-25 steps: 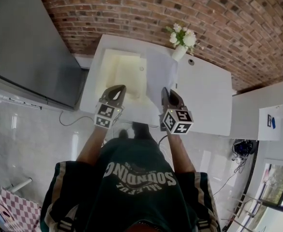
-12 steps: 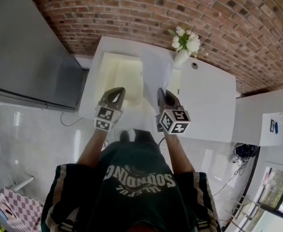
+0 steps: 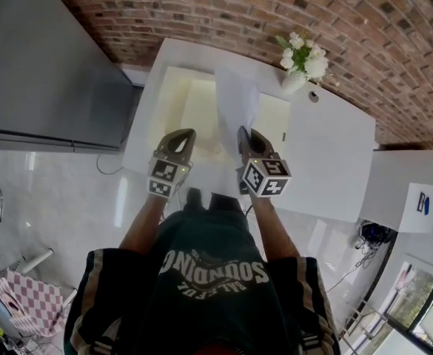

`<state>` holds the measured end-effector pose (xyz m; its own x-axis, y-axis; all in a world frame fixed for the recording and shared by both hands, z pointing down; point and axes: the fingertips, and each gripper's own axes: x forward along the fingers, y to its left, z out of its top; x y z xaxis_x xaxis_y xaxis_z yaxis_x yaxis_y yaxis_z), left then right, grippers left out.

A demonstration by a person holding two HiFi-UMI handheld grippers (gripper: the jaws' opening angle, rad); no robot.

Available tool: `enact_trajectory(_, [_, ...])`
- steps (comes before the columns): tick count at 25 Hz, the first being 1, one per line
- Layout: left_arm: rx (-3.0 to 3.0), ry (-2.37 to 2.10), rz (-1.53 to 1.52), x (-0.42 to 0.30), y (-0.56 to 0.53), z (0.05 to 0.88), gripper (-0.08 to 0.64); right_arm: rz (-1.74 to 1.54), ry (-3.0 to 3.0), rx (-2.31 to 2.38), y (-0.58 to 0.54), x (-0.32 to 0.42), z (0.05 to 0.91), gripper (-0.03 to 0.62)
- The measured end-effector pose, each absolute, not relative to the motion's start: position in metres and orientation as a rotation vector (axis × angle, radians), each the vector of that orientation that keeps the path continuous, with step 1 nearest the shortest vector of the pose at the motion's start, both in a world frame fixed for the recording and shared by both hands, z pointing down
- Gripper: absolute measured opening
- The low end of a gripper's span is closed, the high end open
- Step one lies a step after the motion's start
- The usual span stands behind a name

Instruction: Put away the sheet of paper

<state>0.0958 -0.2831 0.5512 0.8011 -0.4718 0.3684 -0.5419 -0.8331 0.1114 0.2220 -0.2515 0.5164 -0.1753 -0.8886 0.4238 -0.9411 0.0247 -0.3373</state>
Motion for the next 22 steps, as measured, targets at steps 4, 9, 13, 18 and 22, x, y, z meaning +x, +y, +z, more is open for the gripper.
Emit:
enact_trajectory(4, [2.749,-0.822,0.499,0.088,-0.285,0.554,0.009,0.883,-2.205,1.907,-0.261,0.21,0.525,0.002])
enact_trajectory(9, [2.723,-0.856,0.511,0.077,-0.285,0.56,0.009,0.946,-2.211,1.872,-0.266,0.199,0.542,0.002])
enact_trajectory(13, [2.711,-0.857,0.526,0.073,-0.282,0.566,0.009,1.085,-2.159,1.895,-0.265,0.206,0.57,0.001])
enact_trajectory(18, [2.707,-0.841,0.547,0.075,-0.279,0.572,0.009,1.189,-2.058,1.934,-0.258,0.226,0.602,0.001])
enact_trajectory(22, [2.707,-0.832,0.553,0.076,-0.278,0.574,0.009,1.224,-2.003,1.95,-0.251,0.24,0.618,0.001])
